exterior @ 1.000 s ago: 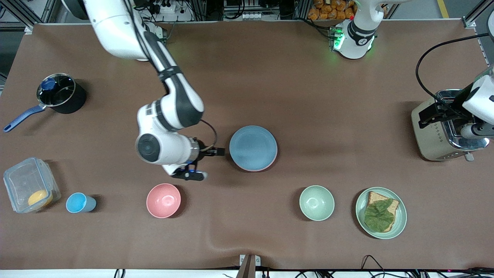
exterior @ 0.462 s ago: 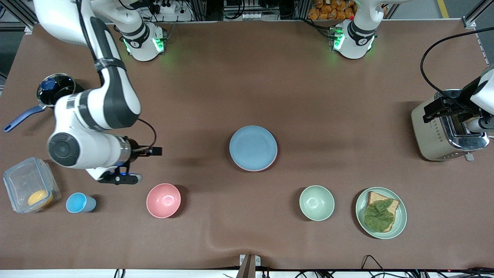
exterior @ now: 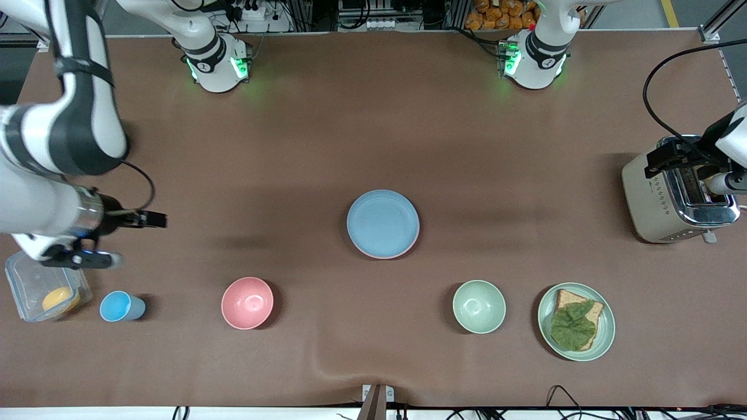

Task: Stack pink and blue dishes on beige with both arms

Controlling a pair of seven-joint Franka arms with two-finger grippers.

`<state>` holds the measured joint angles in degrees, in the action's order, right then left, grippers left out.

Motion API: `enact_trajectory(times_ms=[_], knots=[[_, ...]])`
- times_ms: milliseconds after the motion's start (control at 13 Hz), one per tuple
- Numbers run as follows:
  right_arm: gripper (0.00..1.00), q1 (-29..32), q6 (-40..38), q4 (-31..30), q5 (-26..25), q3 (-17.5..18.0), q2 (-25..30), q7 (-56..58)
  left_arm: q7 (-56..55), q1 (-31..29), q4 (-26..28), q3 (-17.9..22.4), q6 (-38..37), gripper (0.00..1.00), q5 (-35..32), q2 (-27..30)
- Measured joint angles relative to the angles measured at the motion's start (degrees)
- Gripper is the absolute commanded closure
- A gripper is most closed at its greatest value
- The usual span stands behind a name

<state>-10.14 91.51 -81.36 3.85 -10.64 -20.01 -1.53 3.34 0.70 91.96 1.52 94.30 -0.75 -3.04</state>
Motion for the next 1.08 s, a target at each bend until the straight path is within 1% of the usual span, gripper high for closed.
enact_trajectory(times_ms=[154, 308, 462, 615, 769, 1077], knots=[[0.0, 3.18, -0.19, -1.43, -1.28, 0.64, 5.07, 3.87, 0.0, 0.01, -0.03, -0.01, 0.0, 0.0, 0.0, -0.01], [0.0, 5.5, -0.78, -2.86, -3.88, 0.89, 9.81, 5.86, 0.0, 0.02, -0.17, -0.02, 0.01, 0.0, 0.0, -0.03], [0.0, 5.99, -4.8, -3.55, -4.51, 1.18, 13.21, 6.04, 0.0, 0.18, -0.38, -0.06, 0.01, 0.0, 0.0, -0.03], [0.0, 5.99, -7.21, -3.89, -4.51, 2.1, 14.73, 5.75, 0.0, 0.42, -0.43, -0.18, 0.01, 0.0, 0.0, -0.03], [0.0, 6.0, -7.26, -4.35, -4.51, 3.32, 14.84, 4.65, 0.0, 0.51, -0.44, -0.18, 0.01, 0.0, 0.0, -0.03], [0.0, 6.11, -6.53, -4.95, -4.52, 3.64, 14.84, 4.16, 0.0, 0.57, -0.47, -0.18, 0.01, 0.0, 0.0, -0.03]])
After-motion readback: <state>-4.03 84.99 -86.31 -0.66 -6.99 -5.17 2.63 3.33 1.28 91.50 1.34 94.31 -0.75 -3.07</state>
